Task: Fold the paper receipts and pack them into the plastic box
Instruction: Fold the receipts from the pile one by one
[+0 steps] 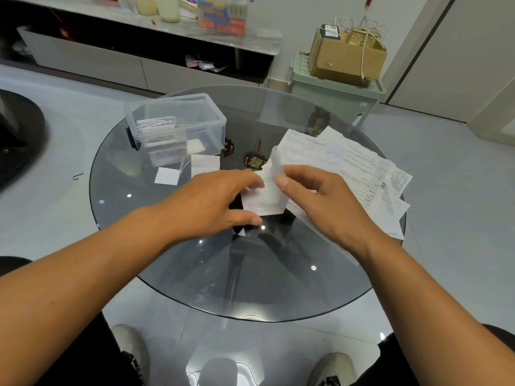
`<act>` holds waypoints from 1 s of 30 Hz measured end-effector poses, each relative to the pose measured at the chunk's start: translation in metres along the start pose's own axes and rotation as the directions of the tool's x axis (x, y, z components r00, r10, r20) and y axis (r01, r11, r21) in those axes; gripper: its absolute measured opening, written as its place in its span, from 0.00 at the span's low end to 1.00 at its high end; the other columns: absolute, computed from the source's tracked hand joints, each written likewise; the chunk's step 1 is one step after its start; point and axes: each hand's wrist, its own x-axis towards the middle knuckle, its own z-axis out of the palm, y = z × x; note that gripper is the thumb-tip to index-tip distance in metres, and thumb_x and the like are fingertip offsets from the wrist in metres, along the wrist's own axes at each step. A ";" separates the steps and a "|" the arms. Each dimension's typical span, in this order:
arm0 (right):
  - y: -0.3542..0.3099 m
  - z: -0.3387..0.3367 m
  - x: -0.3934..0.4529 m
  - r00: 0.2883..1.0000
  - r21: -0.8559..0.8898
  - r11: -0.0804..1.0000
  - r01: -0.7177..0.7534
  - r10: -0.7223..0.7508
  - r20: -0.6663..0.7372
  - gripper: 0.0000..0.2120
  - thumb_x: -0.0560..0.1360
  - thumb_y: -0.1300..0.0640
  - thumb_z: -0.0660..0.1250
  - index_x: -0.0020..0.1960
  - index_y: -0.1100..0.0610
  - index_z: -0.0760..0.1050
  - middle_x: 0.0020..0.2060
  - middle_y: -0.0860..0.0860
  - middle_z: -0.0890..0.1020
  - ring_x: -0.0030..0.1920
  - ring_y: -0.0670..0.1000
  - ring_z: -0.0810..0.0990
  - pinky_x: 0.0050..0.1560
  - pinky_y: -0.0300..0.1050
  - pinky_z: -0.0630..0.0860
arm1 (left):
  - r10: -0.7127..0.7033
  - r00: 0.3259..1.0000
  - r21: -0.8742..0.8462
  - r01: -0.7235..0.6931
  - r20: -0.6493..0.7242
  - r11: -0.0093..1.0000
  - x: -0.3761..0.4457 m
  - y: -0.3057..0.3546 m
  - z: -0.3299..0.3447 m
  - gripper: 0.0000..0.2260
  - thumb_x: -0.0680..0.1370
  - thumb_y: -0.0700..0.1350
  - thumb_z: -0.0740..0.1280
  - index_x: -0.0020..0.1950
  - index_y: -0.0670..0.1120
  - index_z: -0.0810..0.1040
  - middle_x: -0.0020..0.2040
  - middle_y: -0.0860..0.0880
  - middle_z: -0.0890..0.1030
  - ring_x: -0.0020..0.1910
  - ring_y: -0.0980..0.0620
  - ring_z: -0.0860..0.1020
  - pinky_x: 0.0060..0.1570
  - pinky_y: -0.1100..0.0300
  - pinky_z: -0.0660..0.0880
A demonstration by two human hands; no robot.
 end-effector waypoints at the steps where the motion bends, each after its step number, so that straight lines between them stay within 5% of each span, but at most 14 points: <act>1: -0.002 0.001 -0.003 0.999 -0.062 0.998 0.026 -0.023 0.044 0.14 0.81 0.38 0.64 0.59 0.43 0.83 0.51 0.36 0.84 0.53 0.36 0.80 0.53 0.39 0.75 | -0.035 0.999 -0.074 0.034 -0.004 0.997 -0.001 0.000 -0.003 0.28 0.72 0.61 0.75 0.68 0.61 0.67 0.63 0.62 0.76 0.60 0.61 0.76 0.56 0.59 0.75; 3: -0.002 0.004 -0.004 0.992 -0.201 0.977 0.066 -0.042 0.121 0.23 0.84 0.38 0.56 0.54 0.54 0.83 0.47 0.45 0.85 0.48 0.46 0.80 0.52 0.50 0.76 | -0.046 0.999 -0.163 0.041 -0.024 0.986 -0.004 0.000 -0.005 0.35 0.70 0.57 0.79 0.70 0.64 0.61 0.67 0.62 0.70 0.59 0.62 0.78 0.56 0.58 0.78; 6: 0.004 0.011 -0.003 0.971 -0.403 0.893 0.202 -0.129 0.202 0.24 0.87 0.44 0.52 0.46 0.59 0.77 0.43 0.52 0.82 0.45 0.53 0.77 0.51 0.60 0.75 | -0.002 1.000 -0.148 -0.002 -0.028 0.989 -0.005 -0.001 -0.003 0.43 0.71 0.54 0.78 0.77 0.67 0.55 0.79 0.60 0.56 0.58 0.59 0.78 0.58 0.60 0.75; 9: 0.010 0.013 0.003 0.947 -0.516 0.804 0.296 -0.177 0.269 0.21 0.86 0.48 0.53 0.51 0.59 0.81 0.52 0.51 0.83 0.52 0.52 0.78 0.56 0.57 0.75 | 0.044 0.998 -0.021 -0.045 -0.053 0.999 -0.005 -0.008 0.002 0.29 0.75 0.55 0.74 0.75 0.59 0.70 0.80 0.56 0.58 0.65 0.54 0.74 0.61 0.57 0.74; 11: 0.013 0.011 0.003 0.961 -0.467 0.854 0.230 -0.124 0.247 0.15 0.85 0.52 0.58 0.59 0.55 0.83 0.61 0.46 0.83 0.62 0.47 0.77 0.65 0.53 0.73 | 0.129 0.990 0.070 -0.125 -0.050 0.990 -0.004 -0.012 0.002 0.15 0.78 0.55 0.70 0.64 0.53 0.82 0.71 0.53 0.75 0.63 0.50 0.77 0.57 0.52 0.77; 13: 0.014 0.010 0.001 0.984 -0.372 0.921 0.117 -0.057 0.167 0.16 0.83 0.58 0.63 0.67 0.47 0.80 0.66 0.42 0.80 0.66 0.44 0.75 0.70 0.46 0.72 | 0.186 0.981 0.126 -0.179 -0.045 0.976 -0.004 -0.011 0.003 0.13 0.80 0.56 0.65 0.56 0.52 0.85 0.55 0.55 0.83 0.53 0.51 0.78 0.48 0.49 0.78; 18: 0.015 0.005 0.007 0.994 -0.236 0.971 0.036 -0.010 0.112 0.32 0.77 0.67 0.66 0.72 0.38 0.72 0.66 0.38 0.76 0.62 0.37 0.77 0.57 0.35 0.76 | -0.010 0.998 -0.077 0.006 -0.060 0.997 -0.005 -0.006 -0.001 0.10 0.82 0.57 0.63 0.52 0.55 0.82 0.45 0.55 0.83 0.46 0.56 0.78 0.46 0.51 0.77; 22: 0.016 0.007 0.006 0.990 -0.206 0.978 0.046 -0.017 0.141 0.20 0.75 0.59 0.76 0.63 0.41 0.80 0.51 0.36 0.81 0.52 0.35 0.78 0.54 0.38 0.74 | -0.088 0.996 -0.239 0.089 0.014 0.967 -0.006 -0.003 -0.004 0.08 0.82 0.56 0.64 0.48 0.57 0.80 0.43 0.55 0.82 0.43 0.56 0.79 0.47 0.51 0.77; 25: 0.016 0.013 0.007 0.998 -0.122 0.992 0.043 -0.037 0.049 0.03 0.77 0.51 0.74 0.50 0.47 0.84 0.41 0.44 0.84 0.43 0.45 0.81 0.48 0.50 0.78 | -0.099 0.994 -0.353 0.108 0.044 0.930 -0.007 -0.002 -0.006 0.12 0.80 0.65 0.60 0.53 0.62 0.78 0.46 0.57 0.82 0.46 0.57 0.80 0.49 0.53 0.77; 27: 0.017 0.017 0.008 1.000 -0.094 0.995 0.021 -0.021 -0.008 0.04 0.77 0.51 0.74 0.52 0.47 0.83 0.38 0.46 0.82 0.40 0.46 0.79 0.44 0.49 0.76 | -0.123 0.991 -0.404 0.133 0.052 0.905 -0.007 -0.002 -0.005 0.21 0.75 0.73 0.59 0.64 0.66 0.73 0.50 0.60 0.82 0.49 0.59 0.80 0.51 0.56 0.77; 30: 0.016 0.025 0.007 0.999 -0.065 0.997 -0.039 0.037 -0.033 0.14 0.75 0.51 0.76 0.59 0.45 0.80 0.40 0.47 0.81 0.41 0.46 0.80 0.47 0.46 0.76 | -0.153 0.988 -0.367 0.144 0.004 0.919 -0.006 -0.001 0.003 0.26 0.75 0.65 0.68 0.71 0.64 0.67 0.46 0.57 0.79 0.42 0.57 0.79 0.46 0.55 0.79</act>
